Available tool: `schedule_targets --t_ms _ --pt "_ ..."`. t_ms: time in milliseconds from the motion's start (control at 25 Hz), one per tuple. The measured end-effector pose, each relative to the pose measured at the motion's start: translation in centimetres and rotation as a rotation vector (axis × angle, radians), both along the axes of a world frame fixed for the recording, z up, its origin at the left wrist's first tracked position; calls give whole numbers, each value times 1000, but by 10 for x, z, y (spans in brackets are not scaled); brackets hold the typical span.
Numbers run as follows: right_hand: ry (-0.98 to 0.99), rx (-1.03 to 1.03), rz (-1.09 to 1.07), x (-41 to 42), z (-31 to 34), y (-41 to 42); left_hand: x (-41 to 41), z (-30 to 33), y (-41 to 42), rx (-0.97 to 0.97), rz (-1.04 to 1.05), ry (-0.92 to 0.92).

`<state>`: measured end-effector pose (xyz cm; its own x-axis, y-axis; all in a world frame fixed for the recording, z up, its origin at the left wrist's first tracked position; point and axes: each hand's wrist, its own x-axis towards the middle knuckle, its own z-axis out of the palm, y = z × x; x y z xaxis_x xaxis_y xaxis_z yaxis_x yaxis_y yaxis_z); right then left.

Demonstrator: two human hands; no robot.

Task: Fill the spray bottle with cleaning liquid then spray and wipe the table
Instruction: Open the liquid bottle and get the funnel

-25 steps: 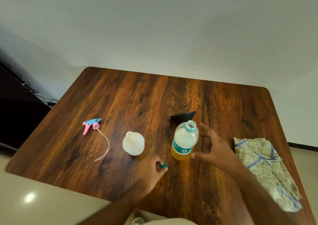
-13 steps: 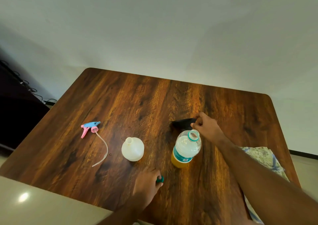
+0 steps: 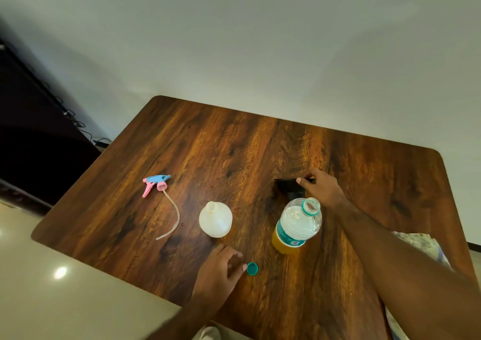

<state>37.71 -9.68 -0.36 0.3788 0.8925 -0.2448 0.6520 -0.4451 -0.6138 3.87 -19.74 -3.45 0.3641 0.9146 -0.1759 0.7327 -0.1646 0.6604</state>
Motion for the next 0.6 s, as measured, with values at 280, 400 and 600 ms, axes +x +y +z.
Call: schedule_targets --t_ms 280,400,600 --pt "69 160 -73 0 48 -14 -18 46 12 59 213 -182" --pt "60 321 -62 -4 103 -29 -24 64 22 84 273 -259" --pt "46 497 -16 -37 188 -62 -28 92 44 151 337 -355"
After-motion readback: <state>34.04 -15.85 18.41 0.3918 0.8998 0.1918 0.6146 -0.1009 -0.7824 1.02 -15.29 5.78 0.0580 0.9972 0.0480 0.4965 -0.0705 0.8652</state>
